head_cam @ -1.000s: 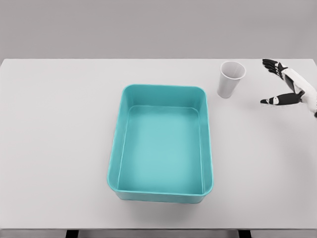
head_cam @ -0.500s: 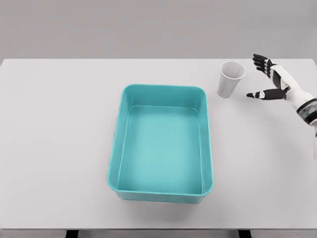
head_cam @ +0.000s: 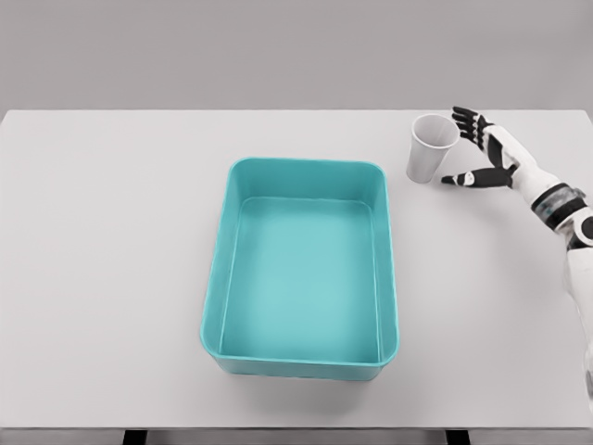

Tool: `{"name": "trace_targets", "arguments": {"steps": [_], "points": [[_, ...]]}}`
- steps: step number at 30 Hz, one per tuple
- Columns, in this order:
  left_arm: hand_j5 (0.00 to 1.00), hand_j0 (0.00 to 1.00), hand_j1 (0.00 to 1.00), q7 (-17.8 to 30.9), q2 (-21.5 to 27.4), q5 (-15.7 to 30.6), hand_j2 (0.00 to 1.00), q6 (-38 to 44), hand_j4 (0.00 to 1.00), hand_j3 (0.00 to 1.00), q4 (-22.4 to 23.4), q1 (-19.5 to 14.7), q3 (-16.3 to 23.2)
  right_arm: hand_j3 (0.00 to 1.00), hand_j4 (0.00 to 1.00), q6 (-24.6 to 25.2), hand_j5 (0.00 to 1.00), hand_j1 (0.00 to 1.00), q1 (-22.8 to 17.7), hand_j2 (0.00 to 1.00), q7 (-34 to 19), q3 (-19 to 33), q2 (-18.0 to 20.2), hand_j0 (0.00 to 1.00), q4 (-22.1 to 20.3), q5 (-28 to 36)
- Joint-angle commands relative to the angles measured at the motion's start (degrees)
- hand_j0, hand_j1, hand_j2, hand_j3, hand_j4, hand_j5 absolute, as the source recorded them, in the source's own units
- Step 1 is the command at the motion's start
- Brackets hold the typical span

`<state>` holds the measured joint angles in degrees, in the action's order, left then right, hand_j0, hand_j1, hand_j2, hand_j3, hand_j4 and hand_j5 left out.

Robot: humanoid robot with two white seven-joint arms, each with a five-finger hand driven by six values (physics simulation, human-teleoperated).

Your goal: Put the paper cup into the basket with your right arm

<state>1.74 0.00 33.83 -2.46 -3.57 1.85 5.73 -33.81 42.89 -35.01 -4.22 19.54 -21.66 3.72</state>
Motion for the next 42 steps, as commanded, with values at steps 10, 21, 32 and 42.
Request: {"name": "trace_targets", "arguments": {"steps": [10, 21, 32, 42], "points": [[1.0, 1.0, 1.0, -0.07, 0.0, 0.0, 1.0, 0.0, 1.0, 1.0, 0.05, 0.0, -0.01, 1.0, 1.0, 0.41, 1.0, 1.0, 1.05, 1.0, 0.01, 0.17, -0.82, 1.0, 0.65, 0.14], [1.0, 1.0, 1.0, -0.07, 0.0, 0.0, 1.0, 0.0, 1.0, 1.0, -0.03, 0.0, 0.07, 1.0, 1.0, 1.2, 1.0, 1.0, 1.23, 1.0, 0.01, 0.26, -0.73, 1.0, 0.3, 0.14], [1.0, 1.0, 1.0, 0.02, 0.0, 0.0, 1.0, 0.0, 1.0, 1.0, -0.03, 0.0, -0.02, 1.0, 1.0, 1.29, 1.0, 1.0, 1.14, 1.0, 0.01, -0.7, -0.64, 1.0, -0.05, 0.14], [1.0, 1.0, 1.0, 0.02, 0.0, 0.0, 1.0, 0.0, 1.0, 1.0, -0.03, 0.0, -0.02, 1.0, 1.0, 0.85, 1.0, 1.0, 0.79, 1.0, 0.01, -2.29, -0.56, 1.0, -1.28, 0.14]]}}
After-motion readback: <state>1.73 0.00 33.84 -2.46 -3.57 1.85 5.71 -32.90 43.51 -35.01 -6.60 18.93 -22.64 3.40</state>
